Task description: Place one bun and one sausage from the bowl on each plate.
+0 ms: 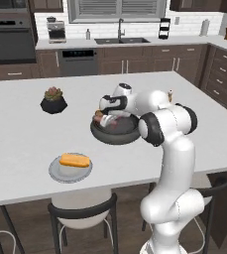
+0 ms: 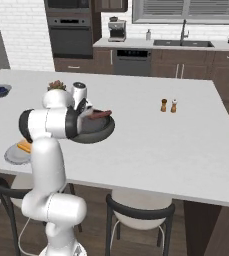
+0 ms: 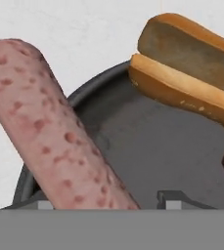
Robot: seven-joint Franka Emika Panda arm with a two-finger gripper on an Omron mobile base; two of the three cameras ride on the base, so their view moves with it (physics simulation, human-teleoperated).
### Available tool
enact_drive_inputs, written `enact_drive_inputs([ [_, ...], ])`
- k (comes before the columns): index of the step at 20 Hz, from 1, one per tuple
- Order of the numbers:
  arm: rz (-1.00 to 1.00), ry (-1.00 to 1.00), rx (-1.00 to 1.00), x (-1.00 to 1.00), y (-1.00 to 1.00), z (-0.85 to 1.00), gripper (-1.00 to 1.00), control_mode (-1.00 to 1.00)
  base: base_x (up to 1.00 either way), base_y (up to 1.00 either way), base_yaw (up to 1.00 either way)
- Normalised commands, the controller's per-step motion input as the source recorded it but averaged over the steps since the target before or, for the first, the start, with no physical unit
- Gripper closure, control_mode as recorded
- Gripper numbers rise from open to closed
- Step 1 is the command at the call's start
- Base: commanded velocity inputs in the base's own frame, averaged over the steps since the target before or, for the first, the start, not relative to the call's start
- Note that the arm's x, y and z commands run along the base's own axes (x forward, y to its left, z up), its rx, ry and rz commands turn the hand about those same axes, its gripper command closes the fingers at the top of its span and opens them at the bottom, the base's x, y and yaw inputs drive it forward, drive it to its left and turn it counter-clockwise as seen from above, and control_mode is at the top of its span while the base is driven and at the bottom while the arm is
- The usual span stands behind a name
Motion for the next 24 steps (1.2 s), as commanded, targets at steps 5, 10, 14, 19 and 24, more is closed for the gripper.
enact_drive_inputs([
  [5, 0.0, -0.09, 0.0, -1.0, 0.24, 0.83, 1.0, -1.0, 0.0, 0.0, 0.0],
  [10, 0.0, 0.01, 0.0, -1.0, 0.93, 0.37, 1.0, -1.0, 0.0, 0.0, 0.0],
  [14, 0.0, 0.06, 0.0, -1.0, 1.0, 0.0, 1.0, -1.0, 0.0, 0.0, 0.0],
  [19, -0.01, 0.14, 0.0, -0.87, 0.83, -0.04, 1.0, -1.0, 0.0, 0.0, 0.0],
  [24, -0.02, 0.13, 0.0, -0.59, 0.65, -0.32, 1.0, -1.0, 0.0, 0.0, 0.0],
])
